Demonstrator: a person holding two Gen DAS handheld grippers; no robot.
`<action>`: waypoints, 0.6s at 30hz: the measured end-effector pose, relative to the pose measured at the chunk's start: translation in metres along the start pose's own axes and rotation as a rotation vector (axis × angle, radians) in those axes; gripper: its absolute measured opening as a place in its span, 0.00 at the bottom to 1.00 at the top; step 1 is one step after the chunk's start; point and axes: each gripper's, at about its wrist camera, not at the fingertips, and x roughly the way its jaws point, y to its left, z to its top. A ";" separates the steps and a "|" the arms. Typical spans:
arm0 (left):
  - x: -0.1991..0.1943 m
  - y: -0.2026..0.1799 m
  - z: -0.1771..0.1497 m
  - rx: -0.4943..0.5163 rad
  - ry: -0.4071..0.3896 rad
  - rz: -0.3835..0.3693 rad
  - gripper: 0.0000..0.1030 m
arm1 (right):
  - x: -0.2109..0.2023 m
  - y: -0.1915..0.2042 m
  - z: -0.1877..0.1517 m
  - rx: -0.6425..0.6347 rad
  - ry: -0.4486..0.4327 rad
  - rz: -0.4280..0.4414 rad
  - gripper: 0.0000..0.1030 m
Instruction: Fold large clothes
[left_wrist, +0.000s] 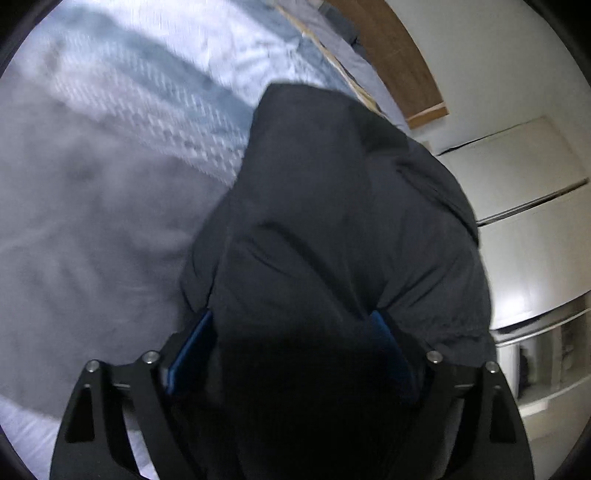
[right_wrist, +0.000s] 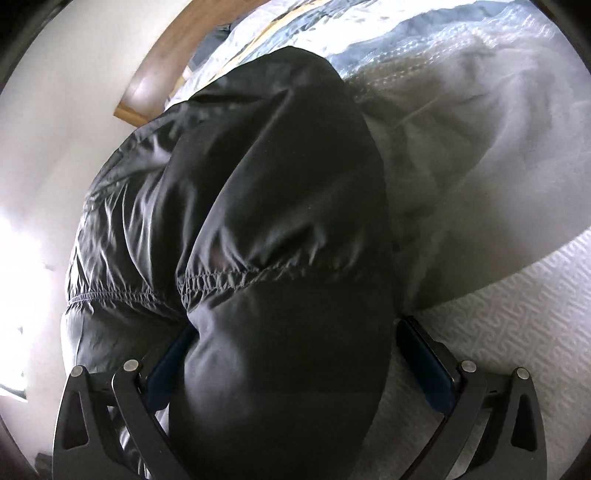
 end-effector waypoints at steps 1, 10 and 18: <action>0.004 0.004 0.000 -0.013 0.019 -0.046 0.85 | 0.003 0.000 0.000 -0.002 0.005 0.018 1.00; 0.026 0.009 -0.015 -0.080 0.072 -0.260 0.88 | 0.049 0.026 -0.007 -0.009 0.127 0.385 1.00; 0.047 -0.022 -0.024 0.002 0.010 -0.117 0.76 | 0.058 0.036 -0.008 -0.013 0.059 0.335 1.00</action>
